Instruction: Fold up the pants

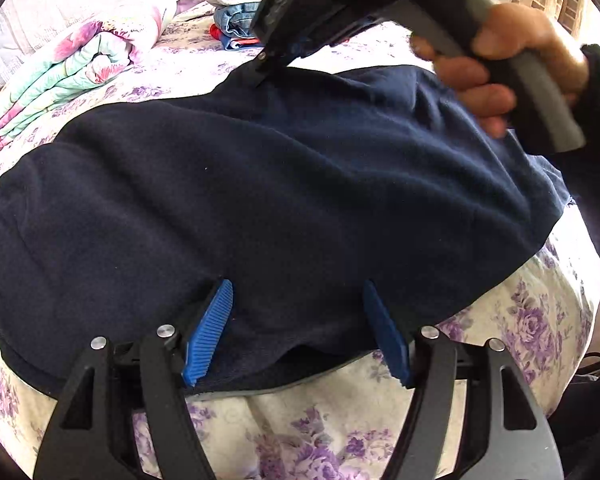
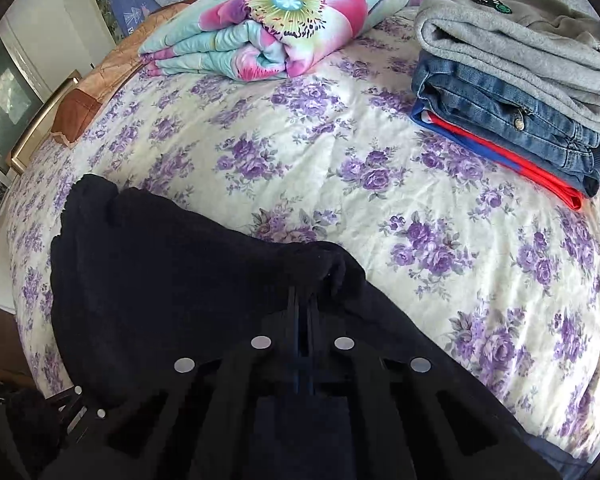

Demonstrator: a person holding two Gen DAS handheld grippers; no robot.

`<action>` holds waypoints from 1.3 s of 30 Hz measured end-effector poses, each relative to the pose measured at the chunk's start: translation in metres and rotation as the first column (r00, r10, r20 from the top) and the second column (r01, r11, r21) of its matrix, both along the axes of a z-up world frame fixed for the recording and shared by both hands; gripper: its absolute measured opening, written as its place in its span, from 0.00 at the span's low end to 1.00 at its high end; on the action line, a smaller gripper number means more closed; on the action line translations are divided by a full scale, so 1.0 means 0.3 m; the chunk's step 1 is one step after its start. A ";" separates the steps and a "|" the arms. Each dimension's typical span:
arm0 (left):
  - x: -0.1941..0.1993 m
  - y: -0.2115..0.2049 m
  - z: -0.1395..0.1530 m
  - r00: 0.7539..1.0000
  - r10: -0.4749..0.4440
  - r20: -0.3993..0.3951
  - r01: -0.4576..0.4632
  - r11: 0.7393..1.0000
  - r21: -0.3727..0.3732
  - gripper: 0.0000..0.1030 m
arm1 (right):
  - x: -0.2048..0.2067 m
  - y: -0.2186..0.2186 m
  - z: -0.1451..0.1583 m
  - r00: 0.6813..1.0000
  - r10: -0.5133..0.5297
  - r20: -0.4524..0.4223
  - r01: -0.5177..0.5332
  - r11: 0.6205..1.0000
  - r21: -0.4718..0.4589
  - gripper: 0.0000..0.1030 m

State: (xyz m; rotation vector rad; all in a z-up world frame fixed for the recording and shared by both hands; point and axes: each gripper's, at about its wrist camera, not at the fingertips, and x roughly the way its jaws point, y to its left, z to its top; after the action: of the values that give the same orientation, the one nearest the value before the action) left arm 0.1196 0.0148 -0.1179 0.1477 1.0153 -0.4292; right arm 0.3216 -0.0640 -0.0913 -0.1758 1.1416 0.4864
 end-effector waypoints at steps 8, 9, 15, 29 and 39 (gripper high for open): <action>0.008 0.008 -0.006 1.000 0.003 0.003 -0.003 1.000 -0.002 0.66 | 0.150 0.043 -0.134 0.999 -0.037 -0.030 0.035 0.998 -0.047 0.03; 0.007 0.002 -0.006 1.000 0.005 0.003 -0.005 1.000 0.001 0.66 | 0.149 0.036 -0.130 0.999 -0.032 -0.033 0.031 0.999 -0.039 0.03; 0.015 0.003 0.002 1.000 0.004 -0.022 -0.004 1.000 -0.013 0.67 | 0.069 -0.103 0.081 0.990 -0.130 0.046 0.129 0.991 0.021 0.48; 0.463 -0.177 0.178 0.990 -0.006 -0.141 -0.005 0.997 -0.081 0.60 | -0.675 -0.559 0.031 0.921 -0.385 0.050 0.379 0.920 0.102 0.09; 0.672 -0.314 0.002 0.969 0.056 -0.239 -0.051 0.998 0.030 0.42 | -0.762 -0.696 -0.041 0.859 -0.509 -0.059 0.512 0.848 0.135 0.04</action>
State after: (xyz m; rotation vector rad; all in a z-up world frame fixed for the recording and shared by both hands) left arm 0.3211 -0.0795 -0.1173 0.0900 1.2602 -0.3922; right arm 0.0930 -0.2729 -0.1035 0.2633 1.1143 0.0925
